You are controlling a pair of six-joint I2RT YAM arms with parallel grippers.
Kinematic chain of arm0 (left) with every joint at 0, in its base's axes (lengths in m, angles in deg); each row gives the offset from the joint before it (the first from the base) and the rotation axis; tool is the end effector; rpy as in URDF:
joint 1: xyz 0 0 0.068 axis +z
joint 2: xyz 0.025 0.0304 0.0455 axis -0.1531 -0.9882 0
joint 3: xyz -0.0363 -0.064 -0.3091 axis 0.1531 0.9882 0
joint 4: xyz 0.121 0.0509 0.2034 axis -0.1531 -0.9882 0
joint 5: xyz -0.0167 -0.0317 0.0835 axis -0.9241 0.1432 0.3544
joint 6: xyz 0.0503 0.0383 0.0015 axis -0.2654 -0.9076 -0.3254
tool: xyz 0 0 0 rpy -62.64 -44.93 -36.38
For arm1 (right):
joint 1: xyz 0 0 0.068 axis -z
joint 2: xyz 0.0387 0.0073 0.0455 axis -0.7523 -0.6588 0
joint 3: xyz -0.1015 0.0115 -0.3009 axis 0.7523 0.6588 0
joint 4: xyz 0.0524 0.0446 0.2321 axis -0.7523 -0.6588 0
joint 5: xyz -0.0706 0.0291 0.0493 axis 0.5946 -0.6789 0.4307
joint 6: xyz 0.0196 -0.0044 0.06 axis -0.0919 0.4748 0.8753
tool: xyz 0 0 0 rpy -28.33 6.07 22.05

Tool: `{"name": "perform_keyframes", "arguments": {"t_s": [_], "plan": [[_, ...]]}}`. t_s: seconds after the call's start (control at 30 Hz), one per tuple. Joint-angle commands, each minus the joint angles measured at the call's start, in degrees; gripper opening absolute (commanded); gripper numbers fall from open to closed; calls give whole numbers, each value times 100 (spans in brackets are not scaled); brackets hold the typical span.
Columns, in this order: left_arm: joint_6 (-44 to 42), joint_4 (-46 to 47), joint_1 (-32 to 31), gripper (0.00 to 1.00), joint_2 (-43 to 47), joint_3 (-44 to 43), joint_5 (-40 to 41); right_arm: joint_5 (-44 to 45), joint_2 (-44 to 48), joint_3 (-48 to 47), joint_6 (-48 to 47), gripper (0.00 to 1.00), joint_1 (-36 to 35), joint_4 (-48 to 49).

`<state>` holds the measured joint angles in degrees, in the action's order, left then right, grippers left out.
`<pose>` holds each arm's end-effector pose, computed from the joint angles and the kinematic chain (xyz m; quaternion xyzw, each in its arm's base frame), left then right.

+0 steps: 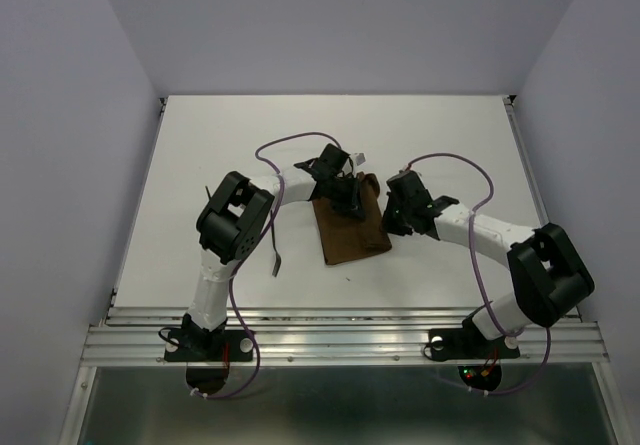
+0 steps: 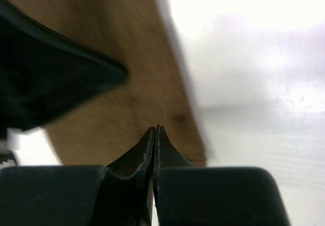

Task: Fold the napkin into a case and place the utensils inside
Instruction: Smooth out the 2/3-rectangle-folded napkin at the center of the board.

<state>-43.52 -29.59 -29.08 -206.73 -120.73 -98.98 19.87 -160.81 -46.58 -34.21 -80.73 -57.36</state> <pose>0.3590 -0.3095 0.1964 0.1804 0.8848 -0.3911 0.1781 0.2334 0.1397 0.2249 0.0932 0.9509 0.1353 0.2625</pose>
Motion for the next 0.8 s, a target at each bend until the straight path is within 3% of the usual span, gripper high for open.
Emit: {"name": "perform_keyframes", "arguments": {"t_s": [0.0,0.37,0.6,0.77], "plan": [[-220,-187,-8,0,-70,171,183,285,-113,-903,-278,1,48,89],[-264,-161,-17,0,-43,224,122,364,-1518,-2248,-463,1,390,98],[-264,-134,-8,0,-17,276,87,567,-2345,-2311,-384,1,391,80],[-255,-125,-17,0,-26,268,60,514,-2120,-2188,-366,1,391,36]]}}
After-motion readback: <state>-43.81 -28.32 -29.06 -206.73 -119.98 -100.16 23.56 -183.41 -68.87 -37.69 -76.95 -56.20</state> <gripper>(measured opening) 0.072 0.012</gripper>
